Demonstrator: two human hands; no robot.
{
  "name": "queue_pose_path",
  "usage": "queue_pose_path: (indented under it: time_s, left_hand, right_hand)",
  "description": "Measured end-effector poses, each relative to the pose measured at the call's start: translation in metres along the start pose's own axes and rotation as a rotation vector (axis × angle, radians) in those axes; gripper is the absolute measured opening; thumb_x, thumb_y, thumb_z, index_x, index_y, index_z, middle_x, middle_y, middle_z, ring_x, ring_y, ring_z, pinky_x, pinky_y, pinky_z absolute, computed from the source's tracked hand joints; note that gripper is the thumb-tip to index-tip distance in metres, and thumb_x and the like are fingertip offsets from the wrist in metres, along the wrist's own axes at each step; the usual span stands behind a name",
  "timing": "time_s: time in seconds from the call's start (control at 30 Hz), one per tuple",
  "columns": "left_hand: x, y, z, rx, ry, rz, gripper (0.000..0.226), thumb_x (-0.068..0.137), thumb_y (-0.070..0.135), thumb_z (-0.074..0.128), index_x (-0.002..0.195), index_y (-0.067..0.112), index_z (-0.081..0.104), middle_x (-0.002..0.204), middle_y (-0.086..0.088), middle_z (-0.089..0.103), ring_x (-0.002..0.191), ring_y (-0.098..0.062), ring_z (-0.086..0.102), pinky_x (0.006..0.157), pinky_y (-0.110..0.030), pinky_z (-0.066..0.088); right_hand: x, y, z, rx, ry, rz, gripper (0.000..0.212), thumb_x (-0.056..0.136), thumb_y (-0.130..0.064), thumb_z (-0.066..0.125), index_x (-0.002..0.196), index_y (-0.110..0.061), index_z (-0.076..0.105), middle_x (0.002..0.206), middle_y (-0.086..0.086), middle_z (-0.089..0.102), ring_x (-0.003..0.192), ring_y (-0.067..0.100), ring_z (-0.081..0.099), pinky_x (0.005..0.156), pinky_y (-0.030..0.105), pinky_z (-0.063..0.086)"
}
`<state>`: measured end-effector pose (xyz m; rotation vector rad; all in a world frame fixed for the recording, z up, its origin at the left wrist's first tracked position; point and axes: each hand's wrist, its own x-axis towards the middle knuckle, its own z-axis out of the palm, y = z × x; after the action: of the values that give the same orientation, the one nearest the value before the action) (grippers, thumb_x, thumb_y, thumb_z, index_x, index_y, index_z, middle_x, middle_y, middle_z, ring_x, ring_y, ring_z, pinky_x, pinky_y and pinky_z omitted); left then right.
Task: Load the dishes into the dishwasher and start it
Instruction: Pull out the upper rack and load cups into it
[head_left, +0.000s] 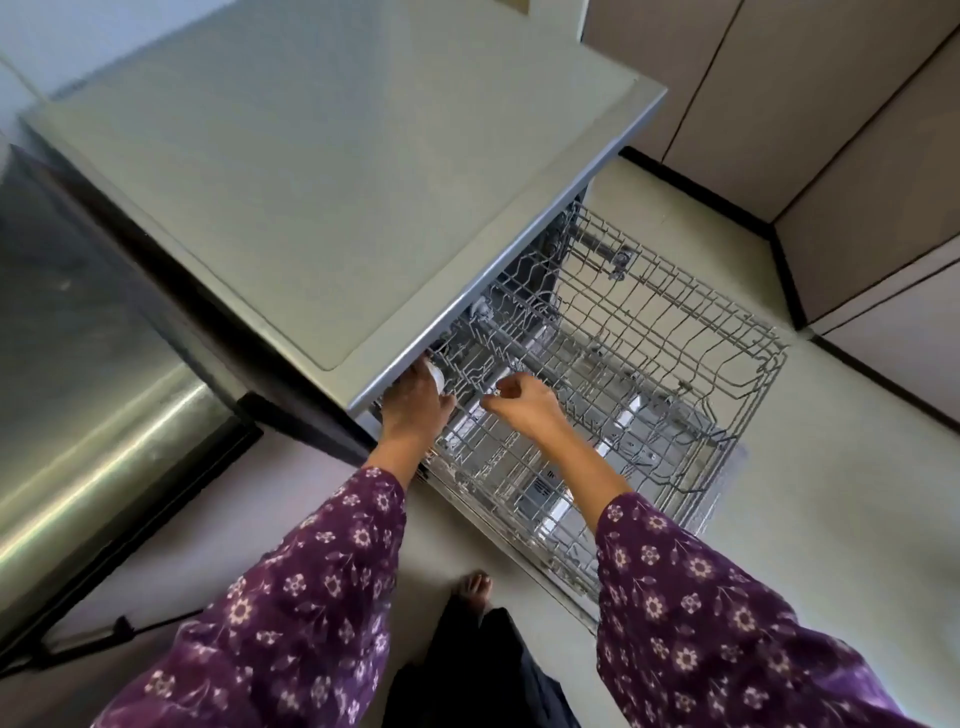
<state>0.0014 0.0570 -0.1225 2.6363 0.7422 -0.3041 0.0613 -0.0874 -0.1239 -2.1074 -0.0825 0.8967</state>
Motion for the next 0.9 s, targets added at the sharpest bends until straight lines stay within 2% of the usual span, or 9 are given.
queue_pose_path:
  time_s: [0.07,0.17,0.3,0.4,0.5,0.57,0.63,0.77,0.9]
  left_hand:
    - [-0.022,-0.001,-0.015,-0.013,-0.011,-0.016,0.086,0.090,0.042,0.058,0.147,0.000,0.010,0.136,-0.019,0.043,0.122,-0.033,0.049,0.098,-0.042,0.046]
    - [-0.066,-0.002,-0.035,-0.096,0.055,0.044,0.070,0.086,0.035,0.063,0.140,0.004,0.031,0.128,-0.015,0.049,0.115,-0.032,0.053,0.090,-0.040,0.049]
    - [-0.131,-0.002,-0.072,-0.208,0.106,-0.023,0.053,0.085,0.029,0.062,0.128,0.008,0.040,0.121,-0.011,0.048,0.105,-0.031,0.054,0.078,-0.038,0.047]
    - [-0.179,-0.018,-0.103,-0.208,0.177,-0.071,0.053,0.087,0.030,0.059,0.129,0.007,0.038,0.124,-0.012,0.046,0.111,-0.031,0.050,0.085,-0.042,0.046]
    - [-0.221,-0.045,-0.137,-0.185,0.293,-0.138,0.060,0.089,0.032,0.059,0.136,0.005,0.034,0.135,-0.013,0.043,0.124,-0.030,0.045,0.097,-0.041,0.041]
    - [-0.251,-0.069,-0.164,-0.192,0.368,-0.201,0.060,0.088,0.033,0.060,0.135,0.005,0.035,0.134,-0.014,0.045,0.124,-0.031,0.046,0.097,-0.042,0.041]
    - [-0.277,-0.096,-0.189,-0.214,0.447,-0.273,0.057,0.087,0.032,0.061,0.133,0.006,0.038,0.131,-0.014,0.047,0.121,-0.032,0.049,0.094,-0.042,0.043]
    - [-0.336,-0.163,-0.232,-0.225,0.573,-0.428,0.060,0.086,0.032,0.062,0.134,0.005,0.037,0.133,-0.015,0.046,0.124,-0.032,0.046,0.098,-0.041,0.041]
    - [-0.390,-0.231,-0.258,-0.233,0.694,-0.574,0.056,0.085,0.031,0.062,0.129,0.004,0.040,0.128,-0.016,0.049,0.120,-0.031,0.048,0.096,-0.039,0.040]
  right_hand:
    - [-0.023,-0.017,-0.005,-0.034,0.007,-0.058,0.045,0.082,-0.031,0.067,0.120,-0.012,0.052,0.109,0.003,0.058,0.085,0.011,0.059,0.067,0.019,0.050]
    - [-0.059,-0.040,-0.010,-0.065,-0.001,-0.140,0.043,0.083,-0.031,0.068,0.118,-0.012,0.055,0.110,0.001,0.058,0.092,0.012,0.056,0.076,0.022,0.044]
    - [-0.112,-0.068,-0.008,-0.135,-0.015,-0.230,0.036,0.081,-0.031,0.067,0.111,-0.011,0.061,0.107,0.004,0.064,0.095,0.017,0.059,0.079,0.029,0.047]
    - [-0.152,-0.098,0.006,-0.219,-0.061,-0.310,0.034,0.081,-0.028,0.066,0.100,0.001,0.065,0.091,0.015,0.066,0.085,0.026,0.063,0.080,0.039,0.050]
    - [-0.186,-0.135,0.033,-0.296,-0.125,-0.437,0.026,0.081,-0.024,0.065,0.076,0.001,0.064,0.070,0.013,0.058,0.067,0.017,0.053,0.070,0.034,0.047]
    - [-0.207,-0.160,0.059,-0.312,-0.165,-0.511,0.018,0.082,-0.025,0.066,0.085,-0.007,0.069,0.074,0.009,0.063,0.072,0.017,0.057,0.072,0.031,0.046]
    - [-0.224,-0.186,0.089,-0.320,-0.211,-0.583,0.019,0.081,-0.026,0.068,0.090,-0.009,0.071,0.076,0.003,0.064,0.076,0.016,0.060,0.074,0.030,0.048]
    - [-0.264,-0.233,0.163,-0.346,-0.357,-0.701,0.018,0.078,-0.024,0.069,0.088,-0.009,0.072,0.077,0.003,0.068,0.076,0.017,0.063,0.073,0.032,0.051]
    - [-0.308,-0.268,0.232,-0.389,-0.508,-0.802,0.003,0.079,-0.023,0.068,0.078,-0.020,0.068,0.079,0.000,0.069,0.081,0.017,0.066,0.077,0.035,0.053]
